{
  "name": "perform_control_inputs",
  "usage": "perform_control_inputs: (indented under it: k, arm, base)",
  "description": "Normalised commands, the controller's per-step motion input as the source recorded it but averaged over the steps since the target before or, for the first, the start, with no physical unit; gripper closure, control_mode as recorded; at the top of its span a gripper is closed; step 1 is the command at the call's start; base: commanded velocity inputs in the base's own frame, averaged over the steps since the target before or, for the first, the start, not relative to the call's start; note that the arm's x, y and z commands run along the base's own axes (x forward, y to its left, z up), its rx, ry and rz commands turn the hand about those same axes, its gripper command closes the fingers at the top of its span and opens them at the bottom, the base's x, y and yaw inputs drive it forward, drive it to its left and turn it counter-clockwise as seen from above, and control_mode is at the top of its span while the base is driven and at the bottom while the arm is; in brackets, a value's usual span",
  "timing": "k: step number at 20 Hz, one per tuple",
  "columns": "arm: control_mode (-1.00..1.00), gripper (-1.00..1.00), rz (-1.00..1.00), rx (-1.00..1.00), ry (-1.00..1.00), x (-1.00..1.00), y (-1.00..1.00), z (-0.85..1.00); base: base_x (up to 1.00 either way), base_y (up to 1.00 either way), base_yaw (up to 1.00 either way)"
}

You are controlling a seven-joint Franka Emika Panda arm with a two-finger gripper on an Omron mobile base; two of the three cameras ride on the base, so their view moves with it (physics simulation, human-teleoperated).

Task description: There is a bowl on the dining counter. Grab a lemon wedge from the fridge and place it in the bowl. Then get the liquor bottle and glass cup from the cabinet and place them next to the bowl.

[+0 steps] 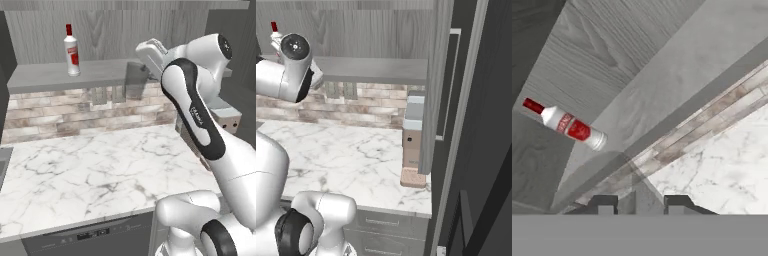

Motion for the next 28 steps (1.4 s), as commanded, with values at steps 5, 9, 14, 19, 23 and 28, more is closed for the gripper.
perform_control_inputs:
  k: [5, 9, 14, 19, 23, 28]
  arm:
    - [-1.0, 1.0, 0.0, -0.37, 0.0, -0.65, -0.42, -0.01]
    - [-1.0, 1.0, 0.02, -0.28, 0.01, -0.21, -0.39, -0.12]
    - [-1.0, 1.0, 0.02, -0.16, 0.04, -0.09, -0.45, -0.34]
    - [-1.0, 1.0, -0.01, -0.08, 0.06, 0.0, 0.0, -0.1]
    - [1.0, 1.0, 0.0, -0.02, 0.01, 0.0, 0.0, 0.0]
    - [1.0, 1.0, 0.0, 0.0, 0.0, 0.0, 0.0, 0.0]
  base:
    - [0.0, 0.0, 0.0]
    - [0.0, 0.0, 0.0]
    - [0.0, 0.0, 0.0]
    - [0.0, 0.0, 0.0]
    - [-0.05, 0.0, 0.0]
    - [-0.9, -0.06, -0.01]
